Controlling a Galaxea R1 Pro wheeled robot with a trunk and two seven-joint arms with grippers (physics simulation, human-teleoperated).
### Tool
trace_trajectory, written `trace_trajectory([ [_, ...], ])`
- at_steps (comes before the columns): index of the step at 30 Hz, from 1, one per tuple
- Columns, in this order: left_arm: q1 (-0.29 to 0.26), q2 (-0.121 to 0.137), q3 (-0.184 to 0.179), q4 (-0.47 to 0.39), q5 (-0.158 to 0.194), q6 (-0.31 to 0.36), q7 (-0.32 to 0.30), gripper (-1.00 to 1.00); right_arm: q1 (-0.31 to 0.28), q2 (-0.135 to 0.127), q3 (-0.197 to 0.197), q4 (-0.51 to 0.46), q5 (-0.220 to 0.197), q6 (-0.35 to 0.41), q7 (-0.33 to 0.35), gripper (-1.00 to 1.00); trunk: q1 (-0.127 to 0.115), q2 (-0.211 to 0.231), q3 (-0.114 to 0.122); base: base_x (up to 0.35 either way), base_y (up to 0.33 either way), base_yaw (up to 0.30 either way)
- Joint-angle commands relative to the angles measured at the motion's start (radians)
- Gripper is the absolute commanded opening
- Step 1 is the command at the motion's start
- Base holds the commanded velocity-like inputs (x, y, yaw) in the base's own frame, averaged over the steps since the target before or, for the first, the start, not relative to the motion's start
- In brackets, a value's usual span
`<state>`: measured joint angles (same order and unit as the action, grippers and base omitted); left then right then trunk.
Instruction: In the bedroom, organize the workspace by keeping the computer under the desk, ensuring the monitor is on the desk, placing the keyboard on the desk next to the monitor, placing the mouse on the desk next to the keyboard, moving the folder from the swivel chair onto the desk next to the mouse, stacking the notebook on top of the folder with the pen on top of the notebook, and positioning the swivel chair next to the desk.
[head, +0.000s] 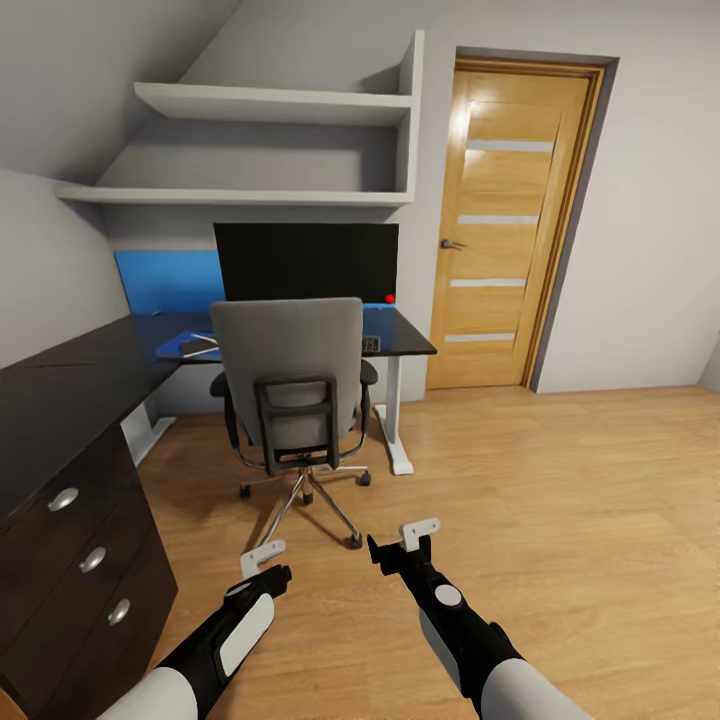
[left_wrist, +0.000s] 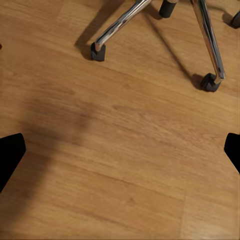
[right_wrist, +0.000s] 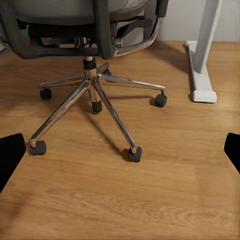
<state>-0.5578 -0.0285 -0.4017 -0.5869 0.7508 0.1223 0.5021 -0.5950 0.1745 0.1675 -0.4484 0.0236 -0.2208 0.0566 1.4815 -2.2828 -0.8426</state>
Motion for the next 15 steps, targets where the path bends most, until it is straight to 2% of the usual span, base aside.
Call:
trace_trajectory([
  [1, -0.001, 0.000, -0.006, -0.002, 0.004, 0.003, 0.007, 1.00, -0.001, 0.000, 0.000, 0.001, 0.002, -0.003, 0.000, 1.00, -0.004, 0.007, 0.002, -0.007, 0.000, 0.000],
  [9, -0.001, 0.000, -0.005, -0.002, 0.003, 0.002, 0.008, 1.00, -0.001, 0.000, -0.002, -0.001, 0.002, -0.003, 0.002, 1.00, -0.035, 0.063, 0.027, -0.002, 0.000, 0.000],
  [15, -0.001, -0.002, -0.009, -0.002, 0.003, 0.001, 0.004, 1.00, 0.000, 0.000, -0.003, -0.001, 0.004, -0.004, 0.000, 1.00, -0.058, 0.105, 0.046, -0.307, 0.000, 0.000],
])
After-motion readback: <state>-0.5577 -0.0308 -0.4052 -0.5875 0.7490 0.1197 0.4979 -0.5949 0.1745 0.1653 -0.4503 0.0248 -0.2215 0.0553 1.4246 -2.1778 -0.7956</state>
